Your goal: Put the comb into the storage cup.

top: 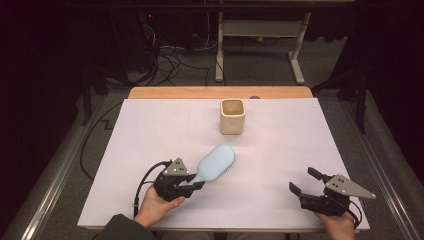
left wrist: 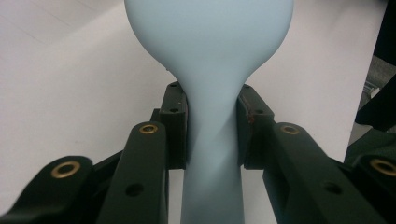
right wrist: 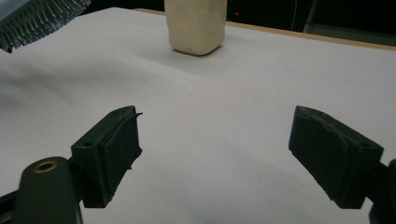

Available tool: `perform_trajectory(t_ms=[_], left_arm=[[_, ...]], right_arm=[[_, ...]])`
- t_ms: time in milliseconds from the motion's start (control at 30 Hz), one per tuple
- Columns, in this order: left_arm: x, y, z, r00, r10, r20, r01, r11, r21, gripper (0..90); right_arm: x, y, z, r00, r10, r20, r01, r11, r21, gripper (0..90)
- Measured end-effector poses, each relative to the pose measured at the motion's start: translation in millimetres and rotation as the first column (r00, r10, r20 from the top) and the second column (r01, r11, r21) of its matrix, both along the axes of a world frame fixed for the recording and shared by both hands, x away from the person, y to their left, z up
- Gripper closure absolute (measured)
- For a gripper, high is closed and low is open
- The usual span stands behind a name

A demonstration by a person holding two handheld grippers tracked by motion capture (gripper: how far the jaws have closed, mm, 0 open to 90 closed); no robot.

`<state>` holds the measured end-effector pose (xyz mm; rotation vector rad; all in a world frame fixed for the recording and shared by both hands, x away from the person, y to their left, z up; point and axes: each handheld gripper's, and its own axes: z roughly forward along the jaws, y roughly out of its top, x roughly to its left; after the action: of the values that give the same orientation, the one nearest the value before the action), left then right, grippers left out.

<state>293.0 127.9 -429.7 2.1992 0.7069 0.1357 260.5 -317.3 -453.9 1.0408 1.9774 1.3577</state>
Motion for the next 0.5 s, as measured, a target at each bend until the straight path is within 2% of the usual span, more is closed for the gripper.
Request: perform_trajectory(t_ms=[500], left_arm=[[-15.3,23.4,-3.6,0.9991,0.039,0.018,-0.038,0.9984,-0.040,69.4]], right_arm=[[0.4,-0.5,0.7,1.0000,-0.007,0.000,0.007,0.9994,0.035,16.7]])
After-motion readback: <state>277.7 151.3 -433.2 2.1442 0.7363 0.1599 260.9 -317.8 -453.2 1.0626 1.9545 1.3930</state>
